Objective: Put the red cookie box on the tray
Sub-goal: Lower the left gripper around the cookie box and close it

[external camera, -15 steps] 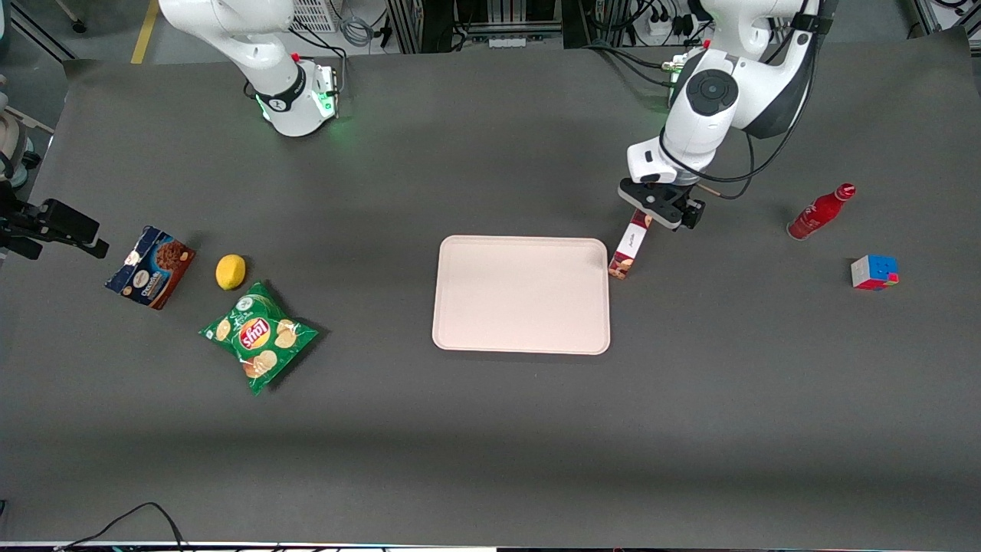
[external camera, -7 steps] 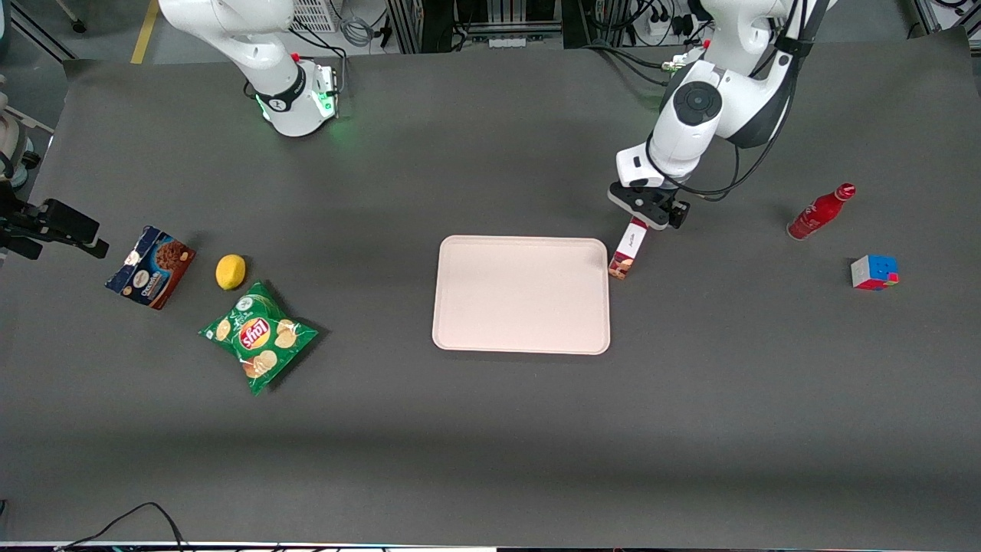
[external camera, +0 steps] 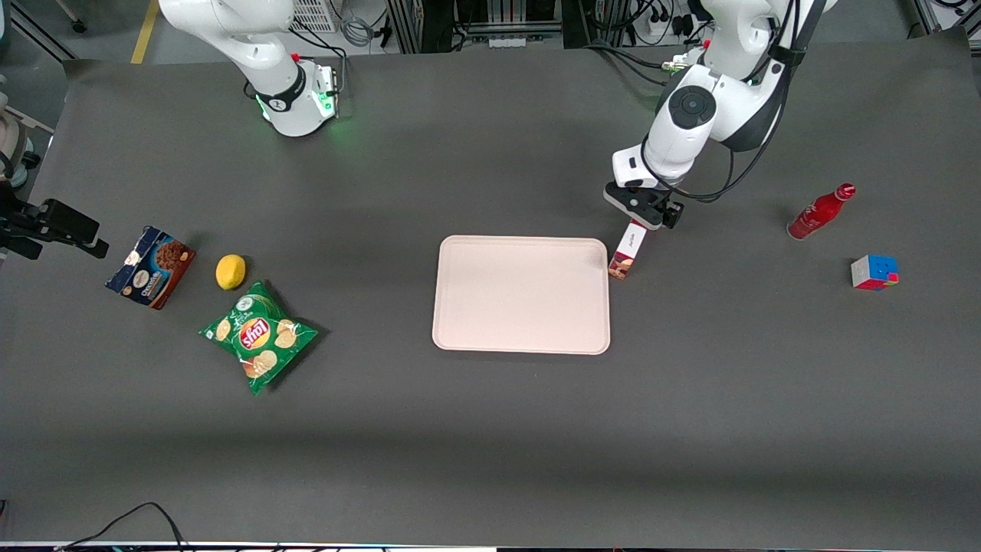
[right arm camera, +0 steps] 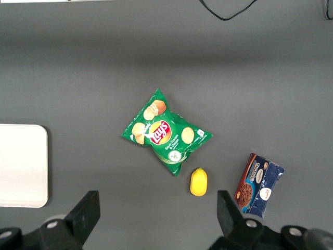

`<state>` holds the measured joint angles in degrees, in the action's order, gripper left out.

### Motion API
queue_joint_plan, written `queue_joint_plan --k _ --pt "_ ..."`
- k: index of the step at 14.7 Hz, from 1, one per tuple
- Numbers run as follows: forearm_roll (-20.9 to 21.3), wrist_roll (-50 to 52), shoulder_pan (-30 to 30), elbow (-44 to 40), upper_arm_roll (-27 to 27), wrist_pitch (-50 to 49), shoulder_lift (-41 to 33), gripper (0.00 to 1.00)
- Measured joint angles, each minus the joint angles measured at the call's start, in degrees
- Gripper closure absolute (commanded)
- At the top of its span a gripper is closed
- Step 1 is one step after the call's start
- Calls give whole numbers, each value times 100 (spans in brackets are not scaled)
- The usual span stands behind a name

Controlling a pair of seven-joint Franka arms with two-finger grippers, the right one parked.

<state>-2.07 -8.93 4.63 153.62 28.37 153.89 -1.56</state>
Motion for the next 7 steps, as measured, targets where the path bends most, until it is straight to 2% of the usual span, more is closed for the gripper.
queue_joint_plan --k 7 --pt "191 -4 -19 39 -24 296 346 0"
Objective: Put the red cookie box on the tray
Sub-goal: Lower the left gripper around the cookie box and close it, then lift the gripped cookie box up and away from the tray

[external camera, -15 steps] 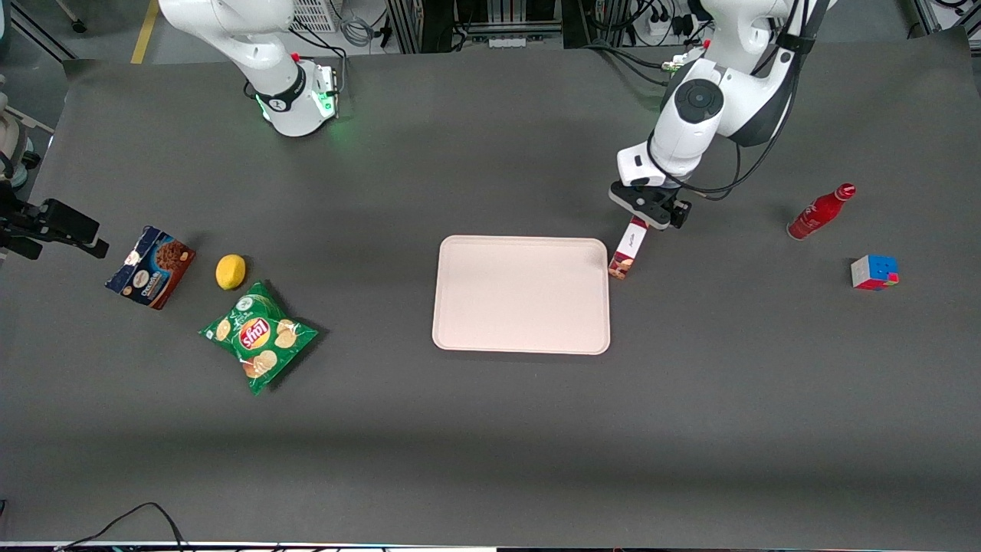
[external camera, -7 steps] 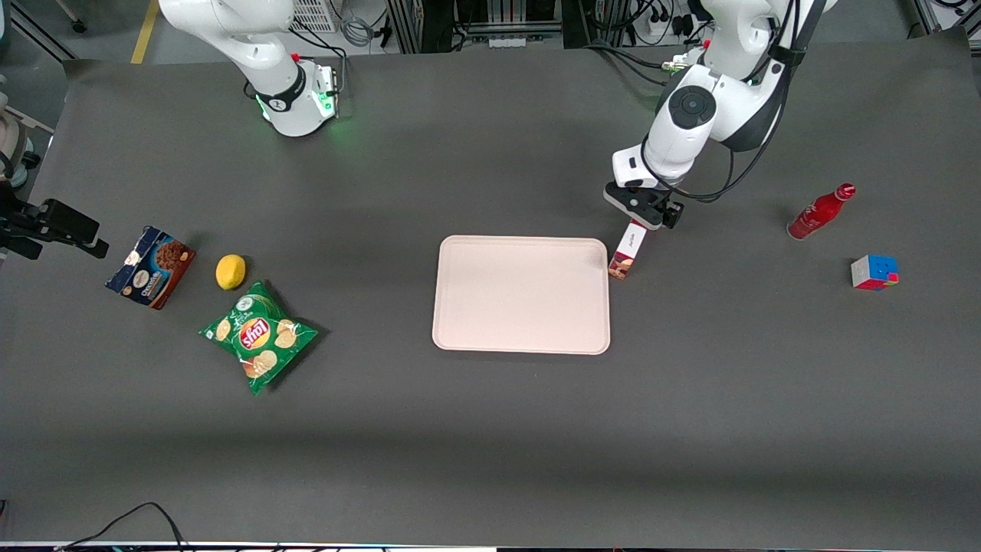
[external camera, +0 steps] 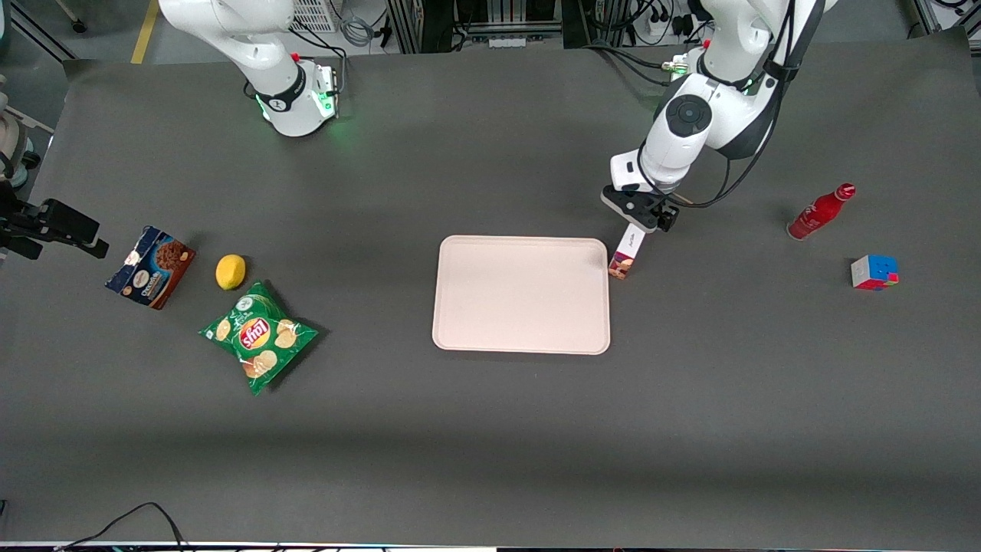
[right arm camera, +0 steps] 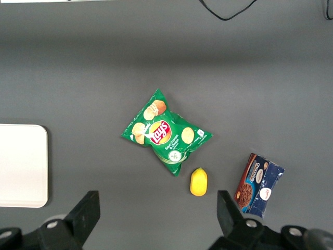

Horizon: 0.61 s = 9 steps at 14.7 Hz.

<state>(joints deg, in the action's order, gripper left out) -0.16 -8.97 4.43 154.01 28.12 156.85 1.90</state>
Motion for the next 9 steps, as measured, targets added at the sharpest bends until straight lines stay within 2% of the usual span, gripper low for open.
queue_joint_plan --k 1,2,7,9 --pt "66 -2 -17 0 -10 0 2 3" --pt "166 -1 -43 0 -25 0 11 10" --pt "415 -3 -236 1 -71 22 103 72" --pt "415 -1 -237 1 -69 25 116 88"
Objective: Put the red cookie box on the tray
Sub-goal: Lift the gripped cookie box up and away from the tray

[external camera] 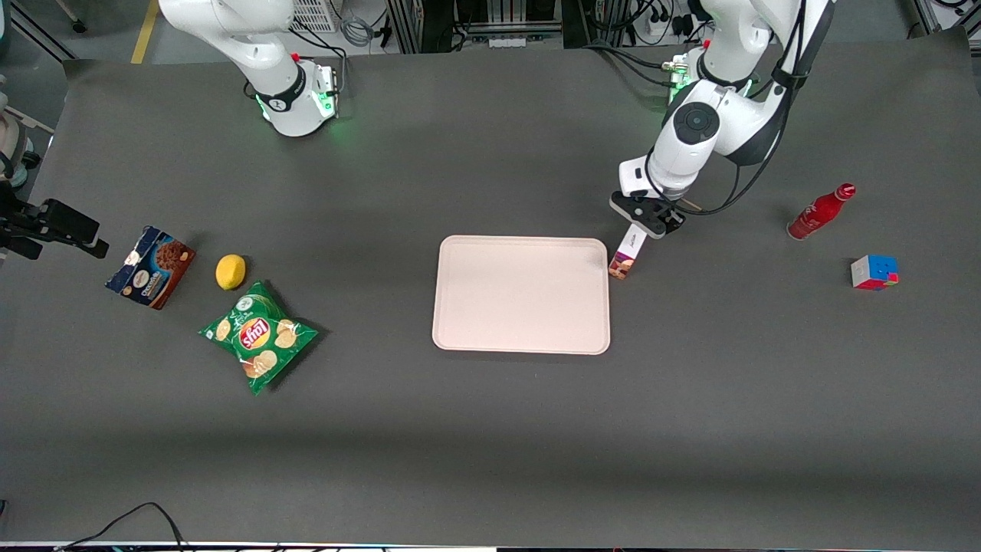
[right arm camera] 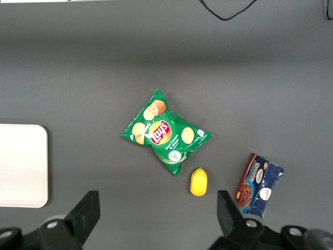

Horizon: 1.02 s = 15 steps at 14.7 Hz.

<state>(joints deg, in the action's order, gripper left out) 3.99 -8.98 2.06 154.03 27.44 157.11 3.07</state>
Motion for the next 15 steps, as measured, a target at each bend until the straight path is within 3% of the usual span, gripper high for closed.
queue_joint_plan --k 3,8,15 --pt "0 6 -4 -3 -3 2 -6 96" --pt "1 5 -17 -129 -97 -101 -39 96" --pt "12 -246 -63 -1563 -661 -2965 -1017 96"
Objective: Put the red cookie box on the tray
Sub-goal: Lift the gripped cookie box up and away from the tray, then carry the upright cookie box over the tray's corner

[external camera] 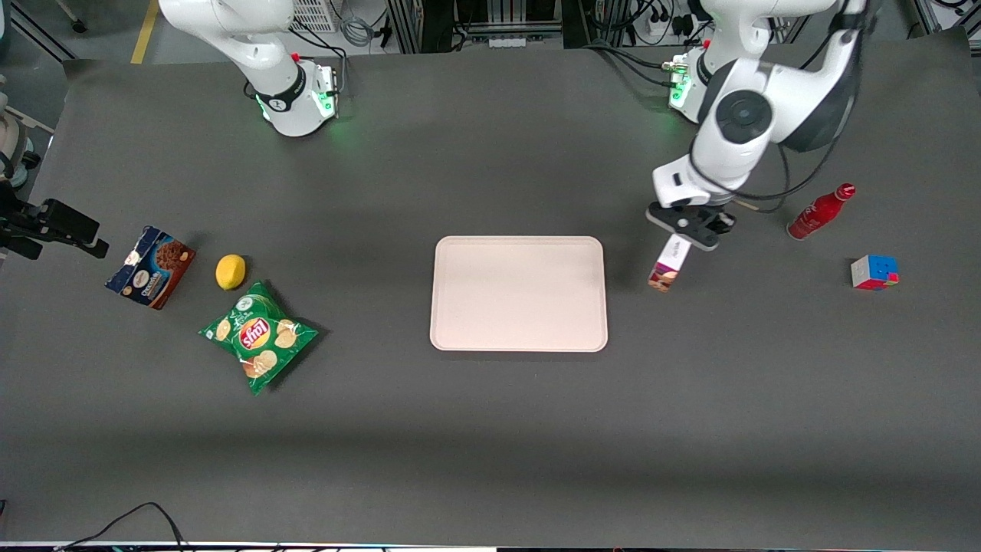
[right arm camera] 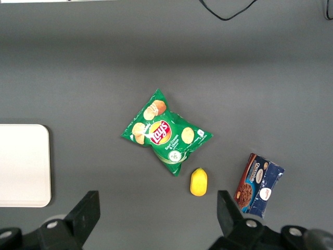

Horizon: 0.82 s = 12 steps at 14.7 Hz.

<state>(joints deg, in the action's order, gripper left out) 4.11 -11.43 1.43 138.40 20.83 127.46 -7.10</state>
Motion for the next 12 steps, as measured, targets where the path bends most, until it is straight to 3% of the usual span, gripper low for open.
queue_joint_plan --k 6,10,12 --pt "-635 -251 -1 -2013 -318 -2409 -322 96" --pt "-949 -36 -1 -2302 -323 -2612 -298 98" --pt "-1110 981 53 -2302 -230 -2492 -224 98"
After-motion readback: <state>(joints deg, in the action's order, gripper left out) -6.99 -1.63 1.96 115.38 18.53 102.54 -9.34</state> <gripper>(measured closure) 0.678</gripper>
